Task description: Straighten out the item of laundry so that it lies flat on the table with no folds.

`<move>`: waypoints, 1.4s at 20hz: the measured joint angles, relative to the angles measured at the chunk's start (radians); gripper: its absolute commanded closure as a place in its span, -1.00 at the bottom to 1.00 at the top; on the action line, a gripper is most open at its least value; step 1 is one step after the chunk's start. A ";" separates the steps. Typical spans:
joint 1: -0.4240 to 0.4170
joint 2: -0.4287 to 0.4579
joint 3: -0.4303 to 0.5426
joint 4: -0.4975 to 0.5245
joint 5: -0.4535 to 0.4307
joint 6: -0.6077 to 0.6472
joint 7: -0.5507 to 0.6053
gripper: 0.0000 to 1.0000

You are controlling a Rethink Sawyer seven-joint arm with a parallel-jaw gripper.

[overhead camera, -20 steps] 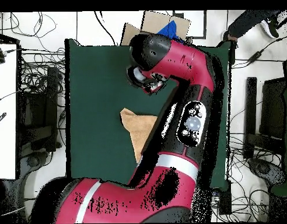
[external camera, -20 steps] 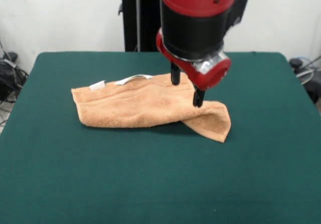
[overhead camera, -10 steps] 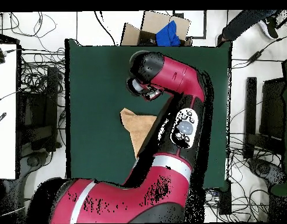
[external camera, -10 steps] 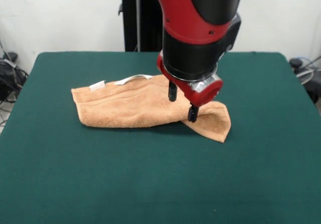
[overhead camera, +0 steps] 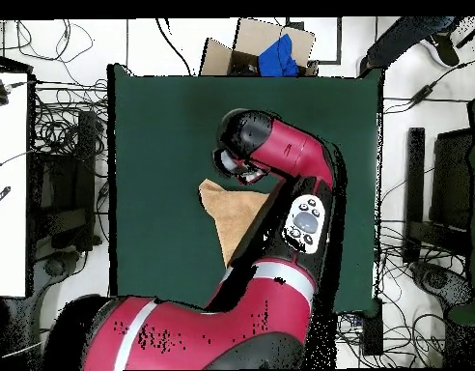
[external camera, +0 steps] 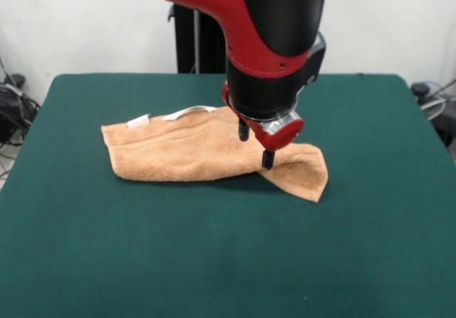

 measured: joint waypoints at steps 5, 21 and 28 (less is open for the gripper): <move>0.007 -0.001 0.000 0.066 0.021 -0.050 0.000 -1.00; 0.044 0.001 0.000 0.215 0.070 -0.208 0.000 -1.00; 0.053 0.010 0.000 0.253 0.100 -0.289 0.000 -1.00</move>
